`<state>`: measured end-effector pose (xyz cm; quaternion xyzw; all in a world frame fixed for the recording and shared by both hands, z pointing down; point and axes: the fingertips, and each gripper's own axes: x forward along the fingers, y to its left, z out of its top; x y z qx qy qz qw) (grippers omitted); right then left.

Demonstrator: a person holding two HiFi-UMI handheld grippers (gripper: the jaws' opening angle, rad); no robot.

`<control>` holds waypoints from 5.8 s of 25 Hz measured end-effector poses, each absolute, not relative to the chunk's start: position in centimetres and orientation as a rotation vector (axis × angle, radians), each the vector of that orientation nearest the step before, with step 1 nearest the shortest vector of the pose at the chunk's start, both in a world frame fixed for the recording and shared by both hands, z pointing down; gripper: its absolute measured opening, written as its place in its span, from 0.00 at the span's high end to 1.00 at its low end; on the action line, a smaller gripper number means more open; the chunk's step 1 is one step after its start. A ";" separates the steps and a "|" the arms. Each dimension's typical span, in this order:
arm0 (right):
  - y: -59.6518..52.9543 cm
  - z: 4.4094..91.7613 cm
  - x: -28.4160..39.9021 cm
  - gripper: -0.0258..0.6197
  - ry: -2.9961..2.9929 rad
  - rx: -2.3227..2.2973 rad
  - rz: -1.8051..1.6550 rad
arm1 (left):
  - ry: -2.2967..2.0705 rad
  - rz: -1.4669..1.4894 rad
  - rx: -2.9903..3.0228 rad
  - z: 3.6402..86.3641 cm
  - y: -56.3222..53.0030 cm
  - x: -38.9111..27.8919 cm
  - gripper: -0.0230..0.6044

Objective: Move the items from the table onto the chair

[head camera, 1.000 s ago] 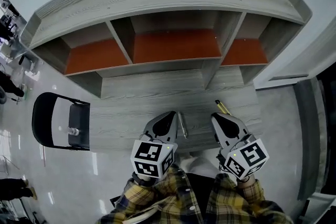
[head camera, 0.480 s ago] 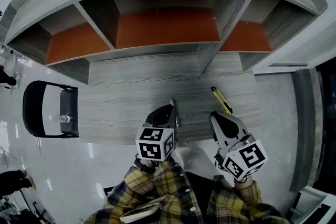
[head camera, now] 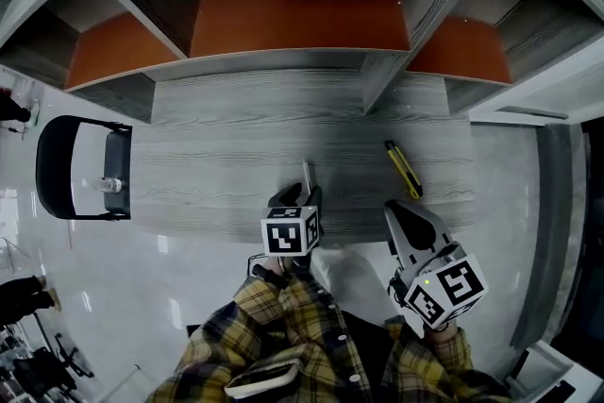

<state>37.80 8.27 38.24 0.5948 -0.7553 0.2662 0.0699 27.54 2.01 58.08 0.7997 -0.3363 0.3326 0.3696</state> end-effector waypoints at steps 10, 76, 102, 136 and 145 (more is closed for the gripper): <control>10.0 39.3 39.5 0.93 -2.251 1.824 0.857 | -0.976 1.039 1.932 63.7 4.2 26.5 0.75; -19.0 59.3 -23.6 0.93 -2.392 1.047 1.011 | -1.354 0.724 1.573 80.2 -20.8 -40.5 0.88; -22.5 60.8 -23.4 0.93 -2.361 1.158 1.043 | -1.328 0.833 1.362 94.8 -20.8 -44.5 0.83; 0.8 31.6 17.5 0.93 -2.515 1.486 0.553 | -1.212 0.191 2.389 34.3 -6.7 0.9 0.96; 5.7 32.5 26.0 0.93 -2.374 1.682 0.540 | -1.005 0.271 2.561 31.4 -1.6 13.5 0.96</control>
